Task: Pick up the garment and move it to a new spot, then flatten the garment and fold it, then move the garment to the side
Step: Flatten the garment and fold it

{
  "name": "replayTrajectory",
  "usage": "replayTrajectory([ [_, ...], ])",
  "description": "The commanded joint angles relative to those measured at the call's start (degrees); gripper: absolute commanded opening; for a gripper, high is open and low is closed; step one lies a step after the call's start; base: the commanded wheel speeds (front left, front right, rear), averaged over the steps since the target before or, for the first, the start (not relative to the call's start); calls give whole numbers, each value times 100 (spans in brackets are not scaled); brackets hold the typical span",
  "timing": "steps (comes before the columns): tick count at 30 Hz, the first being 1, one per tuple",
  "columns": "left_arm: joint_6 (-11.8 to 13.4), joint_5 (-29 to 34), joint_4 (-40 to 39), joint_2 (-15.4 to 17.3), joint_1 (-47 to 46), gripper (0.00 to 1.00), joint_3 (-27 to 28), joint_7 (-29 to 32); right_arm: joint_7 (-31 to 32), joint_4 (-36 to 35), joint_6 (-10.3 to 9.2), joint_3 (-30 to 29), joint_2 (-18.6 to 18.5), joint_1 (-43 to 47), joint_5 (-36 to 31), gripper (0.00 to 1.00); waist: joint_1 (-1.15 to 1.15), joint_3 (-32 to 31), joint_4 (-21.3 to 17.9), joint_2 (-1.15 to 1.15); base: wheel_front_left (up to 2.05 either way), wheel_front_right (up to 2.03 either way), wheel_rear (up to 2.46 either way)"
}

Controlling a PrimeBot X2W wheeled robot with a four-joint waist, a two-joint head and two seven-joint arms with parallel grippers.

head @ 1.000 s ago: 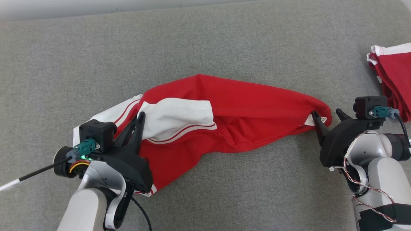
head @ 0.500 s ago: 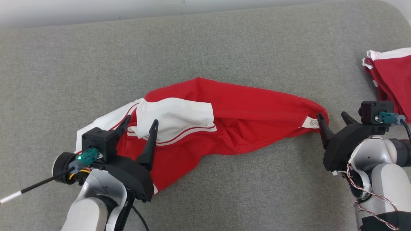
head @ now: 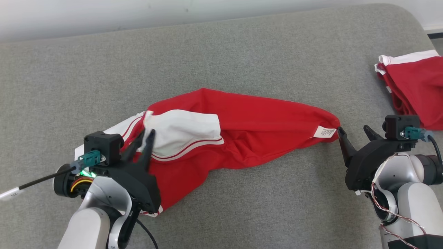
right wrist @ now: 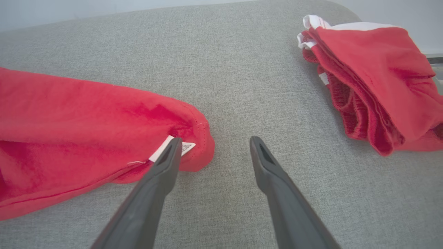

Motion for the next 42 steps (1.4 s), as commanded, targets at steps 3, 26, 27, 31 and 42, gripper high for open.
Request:
replayTrajectory([
  [3,36,-49,-93,43,13,0,6,109,-29,-45,-13,-23,8,85,11,100,0,-4,-7,0,0,0,0],
  [26,83,-149,-692,154,216,0,-13,44,467,668,-13,-29,-315,-726,4,99,0,429,278,0,0,0,0],
  [27,91,-145,-686,161,205,0,-16,49,488,717,-13,-8,-306,-773,7,87,0,441,283,0,0,0,0],
  [31,103,-153,-658,182,175,0,-24,53,653,977,-13,111,-361,-917,36,48,0,494,294,0,0,0,0],
  [42,61,-239,-682,103,22,0,58,-426,178,971,-13,376,-468,-1140,308,0,0,407,305,0,0,0,0],
])
